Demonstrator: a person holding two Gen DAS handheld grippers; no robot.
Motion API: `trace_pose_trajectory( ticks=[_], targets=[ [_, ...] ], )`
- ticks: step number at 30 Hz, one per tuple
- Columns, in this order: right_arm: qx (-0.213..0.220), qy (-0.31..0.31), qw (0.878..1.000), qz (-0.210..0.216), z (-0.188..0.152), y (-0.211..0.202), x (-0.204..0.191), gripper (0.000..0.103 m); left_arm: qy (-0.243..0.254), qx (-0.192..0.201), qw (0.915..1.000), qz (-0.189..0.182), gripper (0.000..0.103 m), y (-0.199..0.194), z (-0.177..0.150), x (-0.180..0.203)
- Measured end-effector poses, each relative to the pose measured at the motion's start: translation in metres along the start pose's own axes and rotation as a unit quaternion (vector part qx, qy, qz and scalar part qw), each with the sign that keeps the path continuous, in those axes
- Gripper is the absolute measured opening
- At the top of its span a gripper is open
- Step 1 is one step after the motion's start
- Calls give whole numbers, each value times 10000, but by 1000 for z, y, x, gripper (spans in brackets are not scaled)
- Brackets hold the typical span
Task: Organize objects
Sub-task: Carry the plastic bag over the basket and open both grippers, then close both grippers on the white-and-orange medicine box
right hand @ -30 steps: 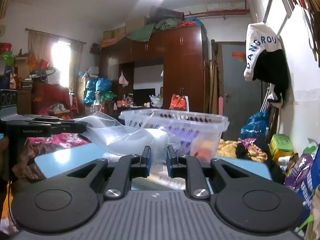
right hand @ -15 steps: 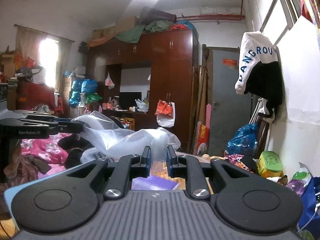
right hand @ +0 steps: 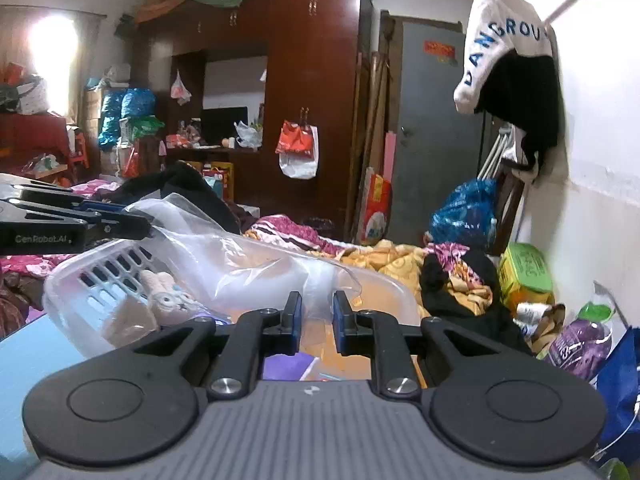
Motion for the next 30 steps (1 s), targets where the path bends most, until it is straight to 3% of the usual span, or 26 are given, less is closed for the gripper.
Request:
trace_pose_trajectory(
  ticks=[2,3,5,6,7,9,10,12,15,19,25,30],
  targets=[
    [-108,25,9999,-54,2,3,3,22,-67,-116,9999,36,26,3,-2,-1],
    [-131,36,9998,-133,4,6,5,30,-50,-225,9997,83,33,6,-3,-2],
    [20,56,9997,-248,7,2,7,51,105,-292,9991,286,50,7,-7,-1],
    [95,138,9996,-215,7,-5,9,67,134,-259,9991,318,64,4,-8,-1],
    [188,229,9994,-150,9,-11,11,81,149,-144,9991,361,71,-2,-10,-1],
    [483,428,9979,9,7,-37,13,100,54,203,9987,461,76,-25,-11,-1],
    [618,479,9969,61,7,-48,13,103,-62,381,9982,466,81,-39,-12,-2],
    [711,515,9961,69,-2,-73,14,103,-153,679,9965,467,85,-72,-19,3],
    [661,492,9965,121,-30,-106,17,103,-60,748,9960,490,85,-112,-38,21],
    [262,430,9987,89,-74,-114,24,103,22,691,9976,61,85,-142,-73,59],
    [-216,284,9983,464,-111,-113,23,103,202,521,9957,-738,85,-132,-99,114],
    [-422,156,9966,684,-112,-104,22,97,88,272,9922,-1217,81,-113,-114,122]
  ],
)
Point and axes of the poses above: each gripper's, at about its wrist camera, not at the fingertips, and y roughly the way its jaws point, x to its right, z to its top, the point moved 4 cm from there along y, roughly the way its jaws point, and after that the axes turned 15 degrees about y, right-handed, at the moved point
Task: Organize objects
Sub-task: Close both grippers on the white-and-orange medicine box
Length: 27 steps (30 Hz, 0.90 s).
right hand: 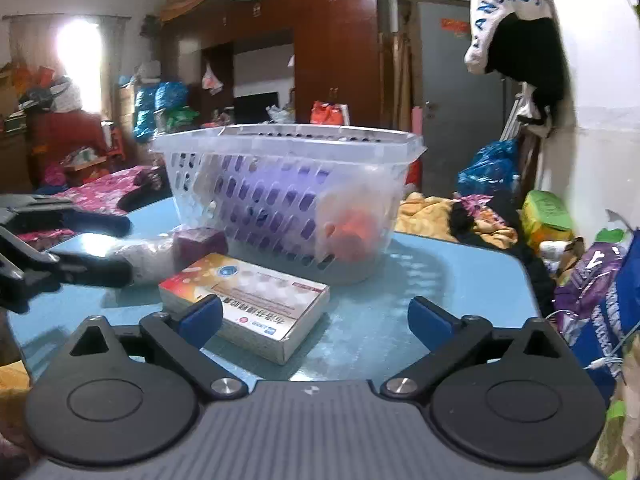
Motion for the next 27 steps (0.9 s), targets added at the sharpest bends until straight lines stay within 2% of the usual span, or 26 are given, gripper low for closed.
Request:
trace_pose_trajectory(
  ticks=[2,4,6,9,12,17,22,26,27],
  targets=[
    [-197,-32,9998,91,-1,10,2,90,16,-116,9999,-58,78,8,-3,1],
    [-425,-43,9989,211,-7,18,3,80,18,-293,9995,-141,71,15,-8,1],
    [-562,-87,9979,305,-9,20,3,74,28,-442,9987,-270,71,20,-14,4],
    [-680,-241,9967,369,-12,22,-2,73,-3,-603,9973,-413,70,27,-13,2],
    [-818,-342,9953,398,-14,25,-6,70,140,-846,9957,-347,70,37,-12,2],
    [-1119,-478,9916,443,-17,33,-13,63,343,-872,9944,-485,70,43,-12,0],
    [-1098,-472,9921,390,-16,32,-13,62,489,-892,9929,-621,69,47,-10,1],
    [-1069,-396,9928,376,-16,32,-10,59,609,-955,9922,-512,63,48,-10,5],
    [-1055,-395,9930,358,-16,32,-10,59,639,-965,9922,-461,57,48,-10,5]
  ],
)
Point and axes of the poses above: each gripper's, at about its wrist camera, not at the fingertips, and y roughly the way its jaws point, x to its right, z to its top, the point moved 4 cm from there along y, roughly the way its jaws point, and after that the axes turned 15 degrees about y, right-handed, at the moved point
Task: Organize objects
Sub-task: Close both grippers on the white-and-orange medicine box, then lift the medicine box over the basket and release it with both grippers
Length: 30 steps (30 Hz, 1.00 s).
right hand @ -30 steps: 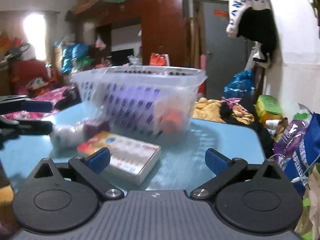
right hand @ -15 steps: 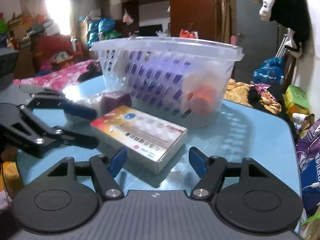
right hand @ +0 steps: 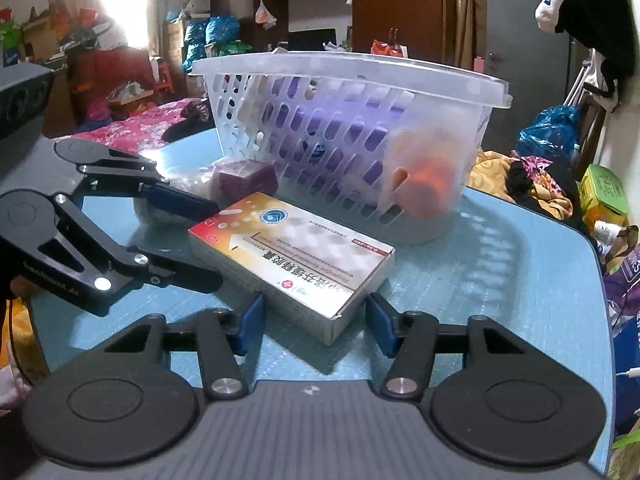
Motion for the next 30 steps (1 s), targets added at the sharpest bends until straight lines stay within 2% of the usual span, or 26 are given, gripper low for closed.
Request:
trace_pose_trajectory(
  ticks=[1,3,12,20,30],
  targets=[
    [18,-9,10000,-27,0,0,0,58,18,-3,10000,56,52,-1,0,0],
    [113,-73,9999,-94,0,-2,-3,58,35,23,9999,94,49,-2,-1,0],
    [755,-209,9965,-286,-5,-27,-14,56,199,604,9973,362,47,-25,3,10],
    [1511,-476,9865,-412,3,-63,-43,56,366,1407,9860,813,47,-71,14,26],
    [1860,-714,9790,-429,36,-72,-60,55,536,1826,9749,1160,47,-109,38,19]
  ],
)
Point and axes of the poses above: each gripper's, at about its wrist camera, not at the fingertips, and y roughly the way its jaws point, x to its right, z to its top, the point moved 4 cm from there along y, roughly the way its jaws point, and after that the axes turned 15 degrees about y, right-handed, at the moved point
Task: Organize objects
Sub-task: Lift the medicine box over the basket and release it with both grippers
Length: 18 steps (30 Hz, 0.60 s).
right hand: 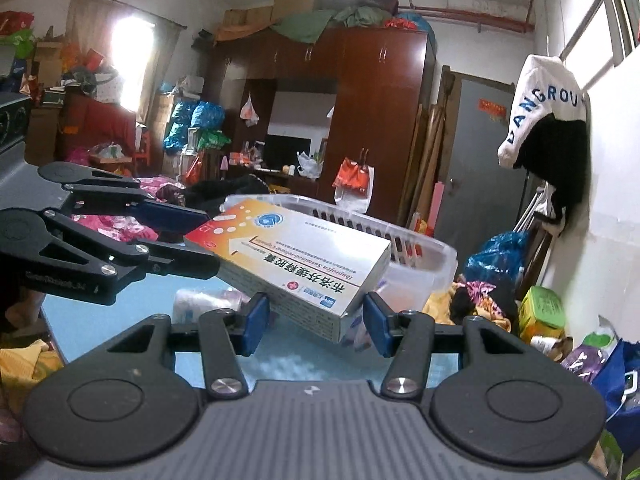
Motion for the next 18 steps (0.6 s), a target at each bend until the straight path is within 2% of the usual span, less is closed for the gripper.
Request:
trace_pose_trajectory(
  ticks=[10,18],
  targets=[
    [71,132,9999,-16,28,15,13,54,65,107,9999,120,44,14,29,-24],
    [-116,339,9993,-120,57,54,33,54,99,-70,9997,200,43,55,46,-54]
  ],
)
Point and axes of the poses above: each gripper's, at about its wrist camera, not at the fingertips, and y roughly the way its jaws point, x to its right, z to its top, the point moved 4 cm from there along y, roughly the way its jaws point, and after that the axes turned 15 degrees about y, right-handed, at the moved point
